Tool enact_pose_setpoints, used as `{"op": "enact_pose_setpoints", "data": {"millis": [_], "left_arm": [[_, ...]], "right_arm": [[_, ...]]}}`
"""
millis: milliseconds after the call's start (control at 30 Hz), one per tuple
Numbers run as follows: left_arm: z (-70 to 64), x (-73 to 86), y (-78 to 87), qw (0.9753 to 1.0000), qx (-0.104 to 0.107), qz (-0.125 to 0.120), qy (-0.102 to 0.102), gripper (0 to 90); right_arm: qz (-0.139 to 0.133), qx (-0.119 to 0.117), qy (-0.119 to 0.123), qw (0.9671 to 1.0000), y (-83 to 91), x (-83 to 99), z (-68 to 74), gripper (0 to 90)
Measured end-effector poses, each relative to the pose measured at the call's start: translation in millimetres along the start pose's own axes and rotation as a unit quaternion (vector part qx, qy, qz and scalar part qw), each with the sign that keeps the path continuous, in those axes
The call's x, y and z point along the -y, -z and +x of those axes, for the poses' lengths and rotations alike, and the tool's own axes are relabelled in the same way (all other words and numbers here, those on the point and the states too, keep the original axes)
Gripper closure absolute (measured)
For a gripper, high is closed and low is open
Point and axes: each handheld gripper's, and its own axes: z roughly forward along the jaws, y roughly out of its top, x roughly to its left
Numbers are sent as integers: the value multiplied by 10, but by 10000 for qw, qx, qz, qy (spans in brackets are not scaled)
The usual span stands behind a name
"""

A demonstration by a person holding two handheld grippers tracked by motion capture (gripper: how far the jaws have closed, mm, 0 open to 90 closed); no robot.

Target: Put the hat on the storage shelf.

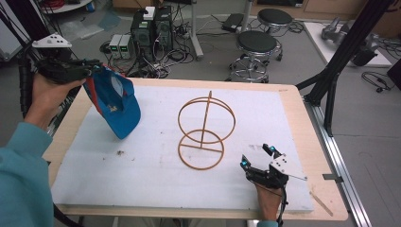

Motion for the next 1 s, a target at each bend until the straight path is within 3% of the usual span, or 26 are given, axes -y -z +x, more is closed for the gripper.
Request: {"op": "enact_pose_setpoints", "data": {"millis": [500, 800, 1000], "left_arm": [[-60, 109, -50, 9999, 92, 53, 16, 777], [-213, 164, -53, 9997, 203, 108, -47, 777], [-355, 279, -77, 9995, 316, 55, 84, 776]], "right_arm": [[1, 2, 7, 10000, 0, -1, 0, 105], [-17, 3, 33, 10000, -3, 0, 0, 105], [-25, 4, 35, 10000, -2, -1, -9, 105]]}}
